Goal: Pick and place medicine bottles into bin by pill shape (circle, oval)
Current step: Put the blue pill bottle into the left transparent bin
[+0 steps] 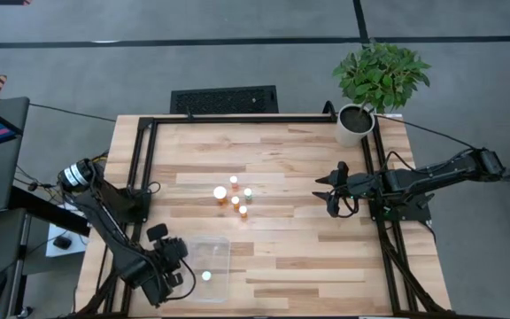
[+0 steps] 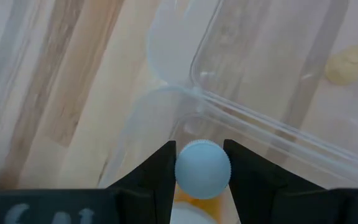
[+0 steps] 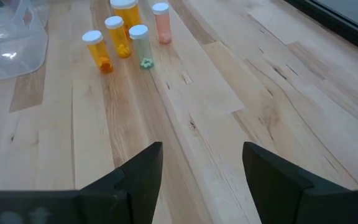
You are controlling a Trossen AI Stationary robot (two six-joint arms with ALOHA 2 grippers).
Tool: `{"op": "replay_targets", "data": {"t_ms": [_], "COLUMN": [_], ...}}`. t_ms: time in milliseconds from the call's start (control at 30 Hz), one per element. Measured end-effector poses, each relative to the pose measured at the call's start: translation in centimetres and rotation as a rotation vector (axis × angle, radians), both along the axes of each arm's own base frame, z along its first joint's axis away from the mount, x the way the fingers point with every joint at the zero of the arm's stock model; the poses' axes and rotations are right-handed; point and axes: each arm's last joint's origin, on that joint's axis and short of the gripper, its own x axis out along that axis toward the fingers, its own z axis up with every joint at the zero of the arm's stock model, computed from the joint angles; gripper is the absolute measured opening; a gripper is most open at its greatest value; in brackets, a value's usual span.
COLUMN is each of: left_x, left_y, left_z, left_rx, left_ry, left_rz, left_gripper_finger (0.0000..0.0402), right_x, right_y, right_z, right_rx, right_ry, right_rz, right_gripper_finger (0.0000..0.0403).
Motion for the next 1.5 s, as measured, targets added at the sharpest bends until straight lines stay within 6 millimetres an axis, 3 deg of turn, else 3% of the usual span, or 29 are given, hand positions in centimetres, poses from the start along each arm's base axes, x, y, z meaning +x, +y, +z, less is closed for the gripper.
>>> {"op": "replay_targets", "data": {"t_ms": [1200, 1500], "left_x": [0.1, -0.3], "left_y": [0.0, 0.5], "left_z": [0.0, -1.9], "left_rx": [0.016, -0.018], "left_ry": [-0.01, 0.023], "left_rz": [-0.041, -0.024], "left_gripper_finger": [0.0119, 0.0119], "right_x": [0.0, 0.0], "right_y": [0.0, 0.0], "right_z": [0.0, 0.0], "right_rx": [0.0, 0.0], "right_ry": [0.0, 0.0], "right_rz": [0.0, 0.0], "right_gripper_finger": [0.0234, 0.0234]}}
